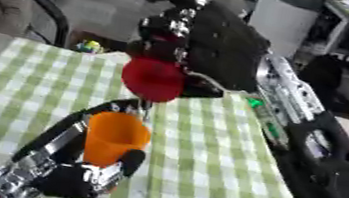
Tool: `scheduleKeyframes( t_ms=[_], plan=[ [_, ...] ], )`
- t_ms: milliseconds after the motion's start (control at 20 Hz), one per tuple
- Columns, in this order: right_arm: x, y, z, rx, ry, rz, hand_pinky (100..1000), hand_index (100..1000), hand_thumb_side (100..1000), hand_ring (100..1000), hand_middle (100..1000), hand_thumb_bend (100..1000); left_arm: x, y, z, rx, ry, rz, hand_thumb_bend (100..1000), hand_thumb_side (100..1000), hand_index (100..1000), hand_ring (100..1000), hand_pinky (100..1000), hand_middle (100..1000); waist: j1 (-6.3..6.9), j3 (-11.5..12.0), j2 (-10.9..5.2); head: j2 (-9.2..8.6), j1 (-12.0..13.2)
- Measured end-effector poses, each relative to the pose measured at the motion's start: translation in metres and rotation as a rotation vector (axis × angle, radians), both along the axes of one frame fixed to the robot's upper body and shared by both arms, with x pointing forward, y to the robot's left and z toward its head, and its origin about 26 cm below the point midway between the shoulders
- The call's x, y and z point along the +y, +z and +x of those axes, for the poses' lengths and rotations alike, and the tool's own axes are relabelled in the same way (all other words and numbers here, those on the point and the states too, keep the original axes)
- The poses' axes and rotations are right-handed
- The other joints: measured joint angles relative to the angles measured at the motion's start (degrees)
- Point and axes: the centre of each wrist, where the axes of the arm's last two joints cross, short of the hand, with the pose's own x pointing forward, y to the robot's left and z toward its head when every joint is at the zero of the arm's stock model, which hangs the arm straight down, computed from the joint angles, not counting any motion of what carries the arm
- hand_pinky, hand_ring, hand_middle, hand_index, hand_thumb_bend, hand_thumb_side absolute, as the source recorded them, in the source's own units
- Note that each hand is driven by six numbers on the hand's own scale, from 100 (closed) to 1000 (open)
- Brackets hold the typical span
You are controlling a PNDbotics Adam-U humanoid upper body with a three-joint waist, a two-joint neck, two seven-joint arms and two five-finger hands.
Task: Pour the contents of one cup into another cup.
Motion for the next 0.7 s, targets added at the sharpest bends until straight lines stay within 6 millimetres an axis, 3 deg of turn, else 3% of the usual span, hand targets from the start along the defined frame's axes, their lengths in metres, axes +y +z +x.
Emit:
scheduleKeyframes(
  t_ms=[700],
  plan=[
    [0.0006,0.0002,-0.0005,-0.005,-0.001,-0.002,679,494,100,547,439,100,0.0001,-0.0004,-0.0001,0.001,0.002,0.001,100,484,907,268,267,317,0.04,0.01,-0.08,0.00,-0.02]
  ],
)
